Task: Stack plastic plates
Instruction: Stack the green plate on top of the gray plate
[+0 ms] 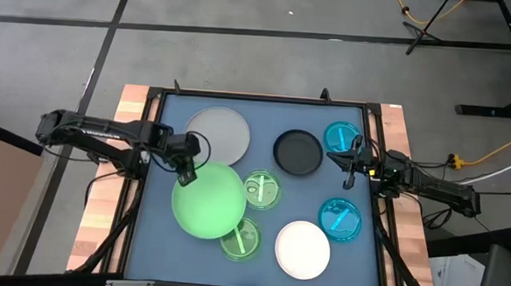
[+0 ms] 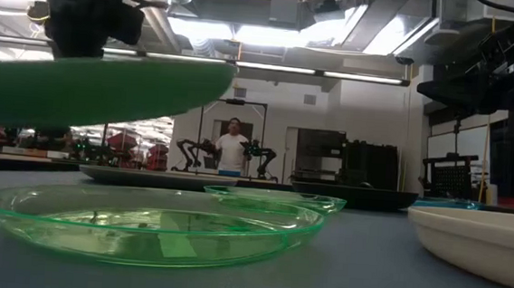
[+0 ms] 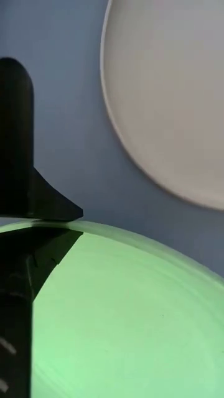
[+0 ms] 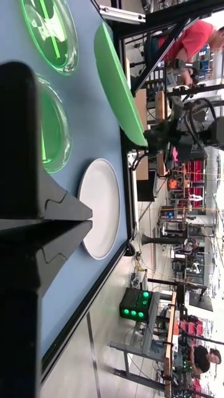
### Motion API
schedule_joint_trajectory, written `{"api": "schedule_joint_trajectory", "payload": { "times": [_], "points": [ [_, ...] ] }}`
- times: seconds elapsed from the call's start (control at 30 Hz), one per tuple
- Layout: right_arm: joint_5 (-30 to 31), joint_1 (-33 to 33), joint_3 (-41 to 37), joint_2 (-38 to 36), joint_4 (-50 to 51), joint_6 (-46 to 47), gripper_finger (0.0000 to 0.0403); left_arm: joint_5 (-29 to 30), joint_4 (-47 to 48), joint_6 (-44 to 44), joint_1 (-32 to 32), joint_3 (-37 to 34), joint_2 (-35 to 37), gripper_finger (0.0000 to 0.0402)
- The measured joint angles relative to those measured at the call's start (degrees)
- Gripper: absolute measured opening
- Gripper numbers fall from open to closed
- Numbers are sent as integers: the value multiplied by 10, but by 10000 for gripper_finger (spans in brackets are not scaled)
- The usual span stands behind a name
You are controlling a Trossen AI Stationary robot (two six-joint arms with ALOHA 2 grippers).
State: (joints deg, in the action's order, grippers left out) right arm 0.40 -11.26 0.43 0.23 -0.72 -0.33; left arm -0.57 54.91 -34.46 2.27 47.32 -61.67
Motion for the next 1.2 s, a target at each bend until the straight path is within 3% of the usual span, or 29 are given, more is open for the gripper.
{"api": "schedule_joint_trajectory", "payload": {
  "times": [1.2],
  "points": [
    [0, 0, 0, 0, 0, 0, 1, -6, -62, 6, 411, 1, 0, 0]
  ]
}}
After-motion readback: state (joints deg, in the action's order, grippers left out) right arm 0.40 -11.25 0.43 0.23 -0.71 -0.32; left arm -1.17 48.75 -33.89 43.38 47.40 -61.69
